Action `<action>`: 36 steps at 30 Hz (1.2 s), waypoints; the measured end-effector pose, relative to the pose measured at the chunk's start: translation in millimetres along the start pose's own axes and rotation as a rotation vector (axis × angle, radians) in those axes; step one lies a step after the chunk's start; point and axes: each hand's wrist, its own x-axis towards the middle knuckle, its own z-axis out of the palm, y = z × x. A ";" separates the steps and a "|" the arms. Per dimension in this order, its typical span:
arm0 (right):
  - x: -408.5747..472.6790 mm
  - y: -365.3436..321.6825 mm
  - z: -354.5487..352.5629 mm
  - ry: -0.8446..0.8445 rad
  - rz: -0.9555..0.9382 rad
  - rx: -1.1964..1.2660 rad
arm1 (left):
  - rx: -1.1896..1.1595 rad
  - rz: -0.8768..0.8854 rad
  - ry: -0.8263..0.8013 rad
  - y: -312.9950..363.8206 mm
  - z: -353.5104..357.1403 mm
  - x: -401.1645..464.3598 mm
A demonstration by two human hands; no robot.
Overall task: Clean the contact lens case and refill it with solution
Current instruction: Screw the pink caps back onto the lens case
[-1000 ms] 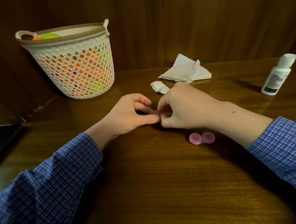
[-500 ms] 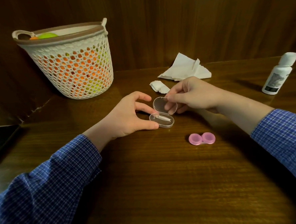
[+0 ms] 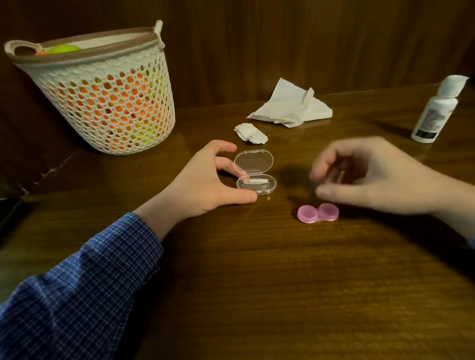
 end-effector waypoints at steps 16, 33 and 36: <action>-5.1 -4.5 13.3 0.023 -0.102 0.012 | -0.002 0.058 -0.063 16.2 15.7 -7.4; 6.3 -13.4 41.1 0.048 -0.123 -0.276 | 0.020 0.069 -0.014 23.3 24.1 -15.6; 5.7 -13.4 42.5 0.048 -0.092 -0.255 | 0.026 0.071 -0.017 23.2 24.0 -16.4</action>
